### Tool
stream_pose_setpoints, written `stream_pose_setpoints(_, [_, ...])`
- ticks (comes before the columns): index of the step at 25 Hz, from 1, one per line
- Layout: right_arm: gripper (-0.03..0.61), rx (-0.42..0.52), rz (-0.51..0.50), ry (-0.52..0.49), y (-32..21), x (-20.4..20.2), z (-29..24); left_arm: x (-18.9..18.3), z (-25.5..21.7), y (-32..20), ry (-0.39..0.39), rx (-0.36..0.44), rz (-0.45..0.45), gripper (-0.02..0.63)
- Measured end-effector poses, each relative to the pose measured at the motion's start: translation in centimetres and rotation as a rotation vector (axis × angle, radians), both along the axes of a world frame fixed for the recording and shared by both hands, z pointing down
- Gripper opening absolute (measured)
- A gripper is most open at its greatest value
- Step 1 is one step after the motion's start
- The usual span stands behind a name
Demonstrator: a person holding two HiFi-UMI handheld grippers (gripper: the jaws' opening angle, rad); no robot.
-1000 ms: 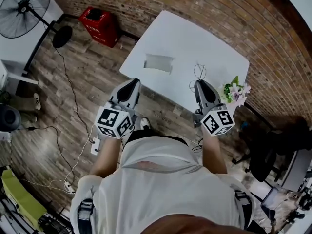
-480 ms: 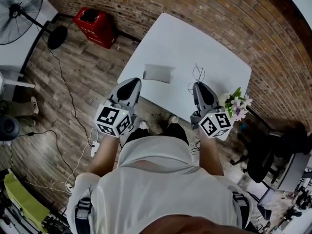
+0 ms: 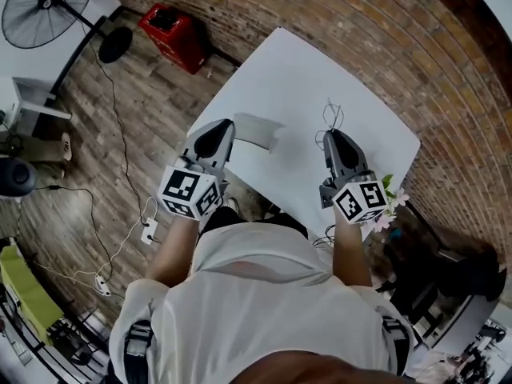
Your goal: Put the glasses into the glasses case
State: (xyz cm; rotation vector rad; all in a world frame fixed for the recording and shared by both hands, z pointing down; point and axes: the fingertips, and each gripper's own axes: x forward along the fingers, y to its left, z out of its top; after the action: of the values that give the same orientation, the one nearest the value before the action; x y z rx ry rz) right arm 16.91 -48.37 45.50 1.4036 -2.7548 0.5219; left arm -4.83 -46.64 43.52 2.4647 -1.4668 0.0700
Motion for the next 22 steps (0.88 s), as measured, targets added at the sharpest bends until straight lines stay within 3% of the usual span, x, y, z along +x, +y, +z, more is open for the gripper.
stream_pose_setpoints(5, [0.094,-0.037,-0.059,0.023,-0.4,-1.1,1.7,-1.2,1.3,0.2,0.019,-0.028,-0.058,0.026])
stream_pose_setpoints(12, [0.094,-0.114,-0.104,0.070,0.7,-6.2,4.4,-5.1,2.5,0.5,0.049,-0.045,-0.049,0.026])
stream_pose_setpoints(17, [0.094,-0.156,-0.253,0.231,-0.1,-11.0,7.4,-7.2,4.5,1.3,0.074,-0.086,-0.026,0.026])
stream_pose_setpoints(22, [0.094,-0.210,-0.444,0.457,-0.8,-14.4,12.0,-8.6,5.4,1.6,0.079,-0.097,-0.020,0.026])
